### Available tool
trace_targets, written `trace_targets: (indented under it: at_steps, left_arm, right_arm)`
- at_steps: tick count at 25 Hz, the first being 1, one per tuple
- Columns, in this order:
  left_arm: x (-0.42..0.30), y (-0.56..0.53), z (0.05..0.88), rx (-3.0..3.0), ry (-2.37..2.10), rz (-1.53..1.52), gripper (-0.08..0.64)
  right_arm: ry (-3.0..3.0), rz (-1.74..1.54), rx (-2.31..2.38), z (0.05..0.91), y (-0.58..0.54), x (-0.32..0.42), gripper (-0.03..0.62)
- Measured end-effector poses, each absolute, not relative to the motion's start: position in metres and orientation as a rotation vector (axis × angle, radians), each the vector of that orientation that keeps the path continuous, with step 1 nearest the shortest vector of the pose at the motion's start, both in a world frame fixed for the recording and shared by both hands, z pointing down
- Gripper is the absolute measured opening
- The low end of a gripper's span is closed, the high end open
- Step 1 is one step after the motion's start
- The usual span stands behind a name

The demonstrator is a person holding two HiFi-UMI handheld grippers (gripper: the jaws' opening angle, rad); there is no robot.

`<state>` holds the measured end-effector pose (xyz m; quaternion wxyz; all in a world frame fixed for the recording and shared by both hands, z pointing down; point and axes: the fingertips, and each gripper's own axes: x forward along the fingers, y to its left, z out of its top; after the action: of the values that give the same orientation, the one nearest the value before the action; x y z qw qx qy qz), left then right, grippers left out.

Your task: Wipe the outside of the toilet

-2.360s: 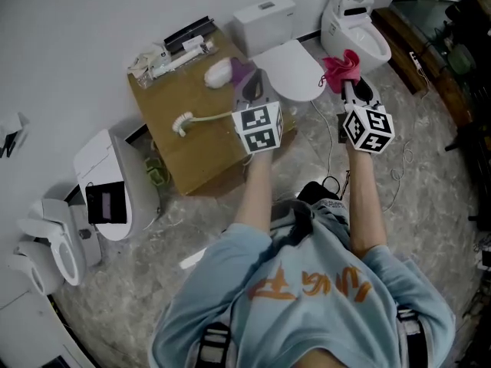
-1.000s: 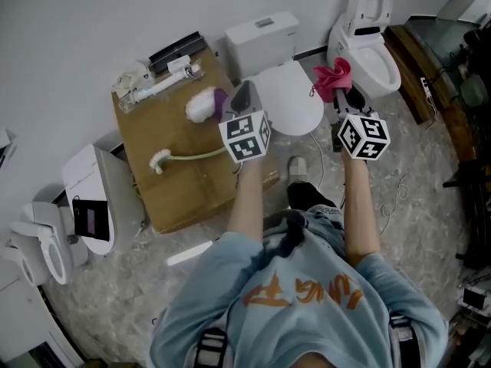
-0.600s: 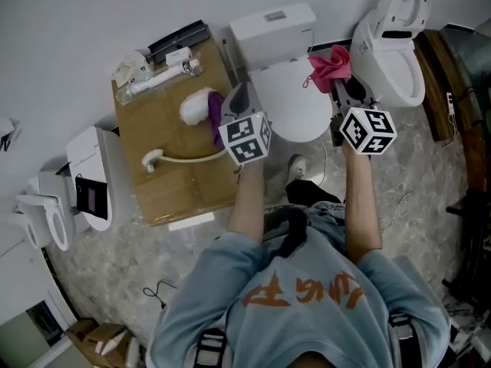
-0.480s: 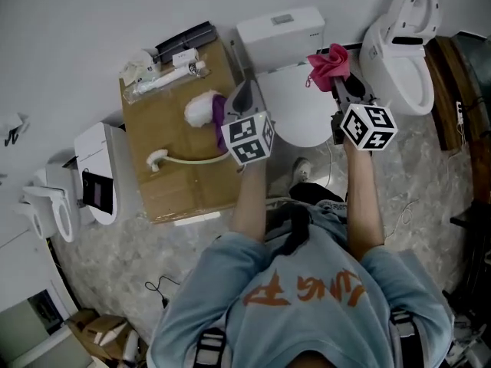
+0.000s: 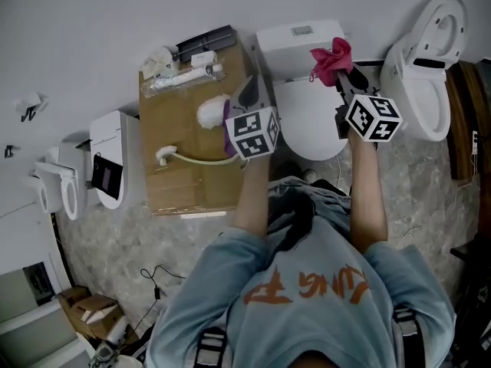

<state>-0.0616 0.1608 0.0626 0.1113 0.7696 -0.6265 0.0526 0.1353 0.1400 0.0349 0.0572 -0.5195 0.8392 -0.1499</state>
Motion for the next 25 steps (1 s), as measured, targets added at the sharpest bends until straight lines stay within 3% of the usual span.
trace_targets:
  at_steps: [13,25]
  left_arm:
    - [-0.06,0.135,0.066,2.254,-1.842,0.149,0.026]
    - [-0.074,0.063,0.119,2.142,-1.768,0.155,0.025]
  right_arm:
    - [2.647,-0.397,-1.541,0.035,0.107,0.126,0.069]
    - [2.888,-0.458,-1.361,0.079,0.038,0.064,0.069]
